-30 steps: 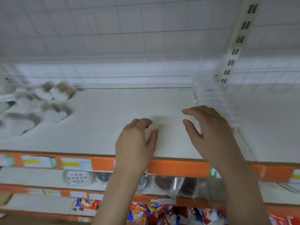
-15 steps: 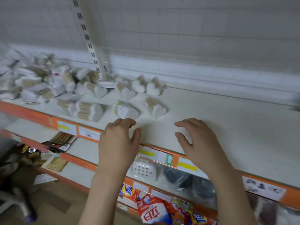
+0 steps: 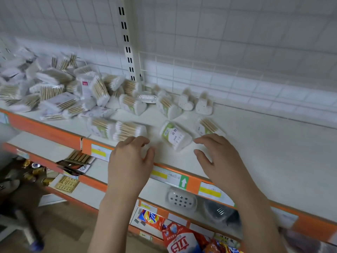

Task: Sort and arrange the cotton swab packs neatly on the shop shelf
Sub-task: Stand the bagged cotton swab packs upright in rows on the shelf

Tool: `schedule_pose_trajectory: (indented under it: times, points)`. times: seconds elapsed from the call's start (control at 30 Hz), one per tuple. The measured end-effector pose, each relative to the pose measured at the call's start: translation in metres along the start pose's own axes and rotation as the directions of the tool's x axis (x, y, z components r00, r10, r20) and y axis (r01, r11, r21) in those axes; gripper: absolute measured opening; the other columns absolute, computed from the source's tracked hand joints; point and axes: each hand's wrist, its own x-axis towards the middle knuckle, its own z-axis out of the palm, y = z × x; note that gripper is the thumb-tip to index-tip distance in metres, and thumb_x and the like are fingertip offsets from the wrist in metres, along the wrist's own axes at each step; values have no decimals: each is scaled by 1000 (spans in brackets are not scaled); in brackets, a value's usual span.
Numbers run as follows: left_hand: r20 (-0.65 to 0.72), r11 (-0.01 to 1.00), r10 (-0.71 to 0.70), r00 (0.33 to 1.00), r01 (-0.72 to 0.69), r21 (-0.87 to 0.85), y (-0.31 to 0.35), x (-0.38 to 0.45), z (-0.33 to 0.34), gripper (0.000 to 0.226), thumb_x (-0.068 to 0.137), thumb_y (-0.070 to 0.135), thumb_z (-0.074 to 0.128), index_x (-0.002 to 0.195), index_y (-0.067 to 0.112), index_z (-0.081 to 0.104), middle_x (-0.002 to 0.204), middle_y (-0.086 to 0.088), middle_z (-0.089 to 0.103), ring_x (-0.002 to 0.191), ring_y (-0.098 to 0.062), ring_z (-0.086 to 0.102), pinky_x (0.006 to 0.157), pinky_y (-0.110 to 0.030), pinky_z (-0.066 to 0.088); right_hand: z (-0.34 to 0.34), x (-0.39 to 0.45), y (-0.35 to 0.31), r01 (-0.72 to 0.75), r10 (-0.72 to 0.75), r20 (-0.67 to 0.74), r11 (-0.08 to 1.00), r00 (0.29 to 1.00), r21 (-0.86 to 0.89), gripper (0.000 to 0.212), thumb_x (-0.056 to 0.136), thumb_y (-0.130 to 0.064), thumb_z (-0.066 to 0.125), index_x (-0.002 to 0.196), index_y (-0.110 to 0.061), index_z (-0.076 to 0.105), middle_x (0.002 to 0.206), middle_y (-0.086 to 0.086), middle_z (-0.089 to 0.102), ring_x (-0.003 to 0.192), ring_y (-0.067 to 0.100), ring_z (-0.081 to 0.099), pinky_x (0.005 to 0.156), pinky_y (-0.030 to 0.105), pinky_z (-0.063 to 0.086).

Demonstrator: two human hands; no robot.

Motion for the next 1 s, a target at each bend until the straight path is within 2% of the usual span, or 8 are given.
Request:
schedule_pose_trajectory:
  times: [0.27, 0.53, 0.73, 0.9, 1.0]
  points:
    - [-20, 998, 30, 999, -29, 47, 12, 37, 2, 26, 86, 26, 61, 107, 11, 65, 100, -4, 65, 97, -28, 57, 81, -43, 46, -3, 36, 8, 37, -35, -51, 999, 998, 38, 28, 92, -23, 52, 119, -18, 59, 115, -6, 57, 107, 13, 50, 93, 27, 38]
    - [-50, 999, 46, 998, -45, 17, 7, 54, 6, 26, 86, 26, 62, 107, 12, 66, 99, -3, 66, 93, -25, 60, 77, -37, 48, 2, 64, 10, 65, -63, -65, 997, 996, 27, 27, 92, -22, 52, 118, -19, 59, 113, -8, 58, 107, 11, 49, 90, 23, 37]
    - [-109, 996, 71, 991, -75, -38, -25, 83, -9, 23, 86, 23, 62, 105, 10, 67, 97, -3, 67, 87, -20, 60, 68, -24, 38, 20, 90, -12, 63, -62, -27, 998, 998, 21, 28, 93, -26, 49, 119, -22, 57, 116, -11, 55, 110, 9, 48, 88, 22, 37]
    - [-108, 991, 122, 987, -128, -46, -72, 117, -30, 18, 86, 12, 60, 103, 7, 66, 93, -7, 66, 88, -26, 61, 69, -27, 41, 43, 119, -41, 44, -44, -42, 999, 998, 9, 29, 93, -26, 49, 121, -22, 56, 116, -11, 55, 110, 10, 47, 82, 18, 33]
    - [-60, 977, 209, 976, -211, -23, -101, 139, -42, 27, 82, -1, 60, 108, 4, 64, 100, -12, 65, 93, -32, 59, 76, -33, 45, 60, 135, -57, 26, -27, -50, 999, 998, -21, 29, 93, -26, 50, 121, -23, 56, 117, -11, 55, 110, 9, 46, 81, 16, 30]
